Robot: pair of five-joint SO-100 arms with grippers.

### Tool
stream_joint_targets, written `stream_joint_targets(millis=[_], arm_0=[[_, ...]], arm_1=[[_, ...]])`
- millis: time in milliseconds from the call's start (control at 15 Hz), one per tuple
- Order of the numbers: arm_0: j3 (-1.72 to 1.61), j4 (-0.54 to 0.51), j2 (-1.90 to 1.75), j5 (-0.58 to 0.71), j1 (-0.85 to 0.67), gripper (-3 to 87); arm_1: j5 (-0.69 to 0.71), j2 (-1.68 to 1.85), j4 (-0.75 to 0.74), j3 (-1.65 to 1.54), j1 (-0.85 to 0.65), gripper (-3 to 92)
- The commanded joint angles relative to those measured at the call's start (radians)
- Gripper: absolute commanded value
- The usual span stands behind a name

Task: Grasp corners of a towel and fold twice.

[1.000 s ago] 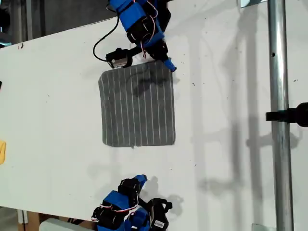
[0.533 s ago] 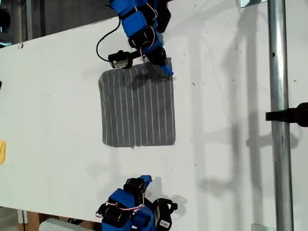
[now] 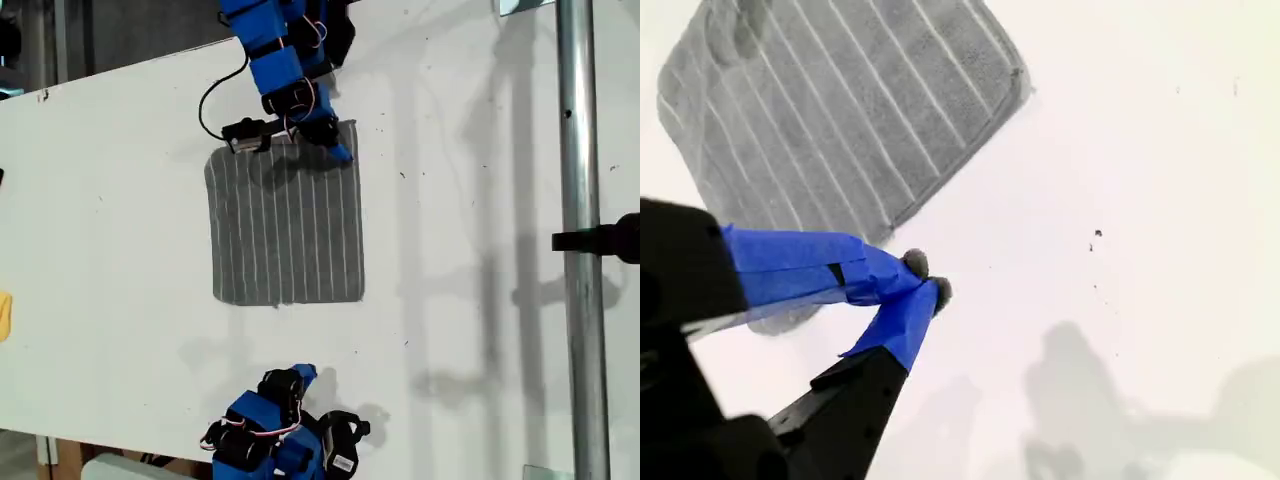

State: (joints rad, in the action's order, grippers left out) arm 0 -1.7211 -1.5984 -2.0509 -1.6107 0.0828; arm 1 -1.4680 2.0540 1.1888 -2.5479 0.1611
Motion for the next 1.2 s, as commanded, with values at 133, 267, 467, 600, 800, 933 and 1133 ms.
stream_joint_targets(millis=[133, 267, 467, 600, 800, 933, 1133], arm_0=[[0.028, 0.017, -0.002, -0.006, 0.012, -3.0], [0.021, 0.020, -0.002, -0.009, 0.012, -3.0], [0.015, 0.021, -0.002, -0.020, 0.018, -3.0], [0.005, 0.021, -0.008, -0.034, 0.026, -3.0], [-0.006, 0.023, -0.009, -0.048, 0.034, -3.0], [-0.009, 0.026, -0.009, -0.052, 0.034, -3.0], [0.011, 0.112, 0.003, -0.003, 0.041, -2.9]], arm_1=[[0.006, -0.012, -0.014, 0.012, -0.026, 13.2], [0.014, -0.032, -0.063, 0.006, -0.023, 13.7], [0.041, -0.097, -0.084, 0.032, -0.037, 15.8], [0.046, -0.098, -0.101, 0.037, -0.032, 14.9], [0.034, -0.100, -0.152, 0.049, 0.002, -0.2], [0.021, -0.106, -0.176, 0.061, 0.020, -0.2], [0.000, -0.109, -0.196, 0.063, 0.037, -0.2]])
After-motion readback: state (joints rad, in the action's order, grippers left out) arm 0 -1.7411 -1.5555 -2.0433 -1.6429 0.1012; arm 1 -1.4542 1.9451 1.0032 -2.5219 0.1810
